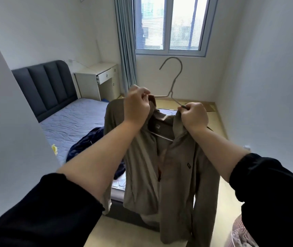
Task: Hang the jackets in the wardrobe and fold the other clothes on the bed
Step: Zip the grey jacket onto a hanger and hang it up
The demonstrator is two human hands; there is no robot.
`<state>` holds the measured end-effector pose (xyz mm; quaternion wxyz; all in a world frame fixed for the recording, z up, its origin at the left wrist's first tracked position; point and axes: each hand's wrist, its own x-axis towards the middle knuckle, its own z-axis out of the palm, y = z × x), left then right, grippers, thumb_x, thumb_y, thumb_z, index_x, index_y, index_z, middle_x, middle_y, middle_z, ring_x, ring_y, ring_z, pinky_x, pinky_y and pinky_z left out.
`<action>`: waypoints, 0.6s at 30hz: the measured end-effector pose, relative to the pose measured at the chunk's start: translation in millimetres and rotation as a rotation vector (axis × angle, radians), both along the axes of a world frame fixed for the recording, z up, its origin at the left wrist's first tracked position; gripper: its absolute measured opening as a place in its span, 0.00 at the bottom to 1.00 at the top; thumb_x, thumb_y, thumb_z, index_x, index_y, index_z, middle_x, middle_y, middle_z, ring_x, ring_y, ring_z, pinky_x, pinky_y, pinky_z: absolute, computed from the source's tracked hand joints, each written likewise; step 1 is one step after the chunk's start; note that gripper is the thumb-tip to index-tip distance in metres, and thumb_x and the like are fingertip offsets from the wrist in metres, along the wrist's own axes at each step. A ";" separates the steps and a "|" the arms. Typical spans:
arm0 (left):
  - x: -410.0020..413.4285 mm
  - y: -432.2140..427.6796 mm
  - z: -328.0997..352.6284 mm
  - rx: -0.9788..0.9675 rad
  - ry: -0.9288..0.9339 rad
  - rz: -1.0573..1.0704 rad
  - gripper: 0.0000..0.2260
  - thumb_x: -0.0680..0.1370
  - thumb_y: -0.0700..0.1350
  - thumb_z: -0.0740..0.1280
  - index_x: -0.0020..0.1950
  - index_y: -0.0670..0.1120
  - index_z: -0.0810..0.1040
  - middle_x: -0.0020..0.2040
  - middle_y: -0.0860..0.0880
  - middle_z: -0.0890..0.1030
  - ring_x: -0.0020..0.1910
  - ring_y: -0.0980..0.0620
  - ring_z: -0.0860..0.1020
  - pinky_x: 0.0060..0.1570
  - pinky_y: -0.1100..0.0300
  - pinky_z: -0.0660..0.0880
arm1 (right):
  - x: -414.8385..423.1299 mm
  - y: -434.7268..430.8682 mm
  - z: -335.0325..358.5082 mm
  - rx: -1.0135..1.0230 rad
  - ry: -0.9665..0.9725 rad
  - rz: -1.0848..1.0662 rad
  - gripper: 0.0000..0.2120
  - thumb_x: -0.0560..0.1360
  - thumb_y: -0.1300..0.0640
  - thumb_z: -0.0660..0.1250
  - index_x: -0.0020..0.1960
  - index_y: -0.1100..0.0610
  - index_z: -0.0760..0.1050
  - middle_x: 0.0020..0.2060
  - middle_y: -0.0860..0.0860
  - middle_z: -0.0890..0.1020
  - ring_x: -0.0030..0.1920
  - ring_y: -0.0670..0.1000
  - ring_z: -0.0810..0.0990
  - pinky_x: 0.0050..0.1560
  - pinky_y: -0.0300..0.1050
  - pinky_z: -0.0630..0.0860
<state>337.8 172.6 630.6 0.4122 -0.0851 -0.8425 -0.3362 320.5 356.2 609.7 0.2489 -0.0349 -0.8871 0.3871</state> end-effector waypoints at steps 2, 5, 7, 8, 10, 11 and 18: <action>14.1 -6.0 -36.0 -0.209 -0.127 -0.111 0.08 0.75 0.32 0.64 0.48 0.38 0.82 0.48 0.40 0.78 0.43 0.46 0.78 0.47 0.71 0.69 | 2.5 -1.8 5.2 -0.031 0.019 -0.020 0.10 0.75 0.51 0.67 0.41 0.56 0.81 0.34 0.51 0.79 0.40 0.55 0.75 0.40 0.42 0.65; 26.2 -27.0 -77.3 -0.287 -0.381 -0.173 0.11 0.75 0.36 0.66 0.56 0.41 0.79 0.50 0.43 0.79 0.50 0.42 0.78 0.51 0.57 0.70 | 9.4 -6.5 0.8 -0.048 0.013 0.013 0.12 0.74 0.51 0.68 0.38 0.59 0.80 0.34 0.53 0.81 0.40 0.57 0.77 0.39 0.44 0.68; 35.0 -35.1 -78.1 -0.258 -0.310 -0.202 0.11 0.75 0.41 0.68 0.58 0.44 0.74 0.42 0.49 0.79 0.41 0.47 0.79 0.44 0.58 0.73 | 12.6 -9.5 -6.3 -0.067 0.004 0.057 0.11 0.74 0.52 0.69 0.39 0.59 0.80 0.35 0.55 0.82 0.40 0.58 0.78 0.42 0.47 0.73; 37.5 -38.7 -75.2 -0.287 -0.195 -0.184 0.09 0.76 0.43 0.67 0.56 0.45 0.73 0.39 0.50 0.78 0.36 0.49 0.79 0.39 0.59 0.73 | 13.7 -9.9 -9.1 -0.080 0.002 0.080 0.11 0.73 0.52 0.69 0.39 0.59 0.81 0.36 0.56 0.83 0.40 0.58 0.78 0.43 0.48 0.74; 35.9 -48.8 -67.0 -0.353 0.062 -0.073 0.08 0.76 0.44 0.65 0.54 0.44 0.73 0.42 0.47 0.79 0.39 0.47 0.78 0.39 0.59 0.73 | 14.6 -8.5 -13.4 -0.119 0.000 0.122 0.09 0.72 0.53 0.71 0.37 0.58 0.80 0.35 0.56 0.83 0.39 0.57 0.78 0.42 0.47 0.73; 31.5 -54.9 -61.7 -0.370 0.093 -0.007 0.12 0.75 0.44 0.66 0.57 0.44 0.73 0.49 0.45 0.79 0.47 0.45 0.77 0.45 0.55 0.73 | 14.7 -7.7 -15.1 -0.138 0.000 0.140 0.09 0.72 0.53 0.71 0.37 0.57 0.81 0.34 0.55 0.82 0.38 0.56 0.78 0.40 0.46 0.72; 5.2 -64.8 -41.0 -0.492 -0.314 0.124 0.15 0.79 0.40 0.60 0.65 0.45 0.76 0.57 0.41 0.80 0.55 0.38 0.77 0.56 0.48 0.71 | 13.0 -8.7 -18.7 -0.157 0.004 0.234 0.08 0.69 0.56 0.74 0.41 0.61 0.83 0.37 0.55 0.83 0.42 0.55 0.80 0.46 0.49 0.76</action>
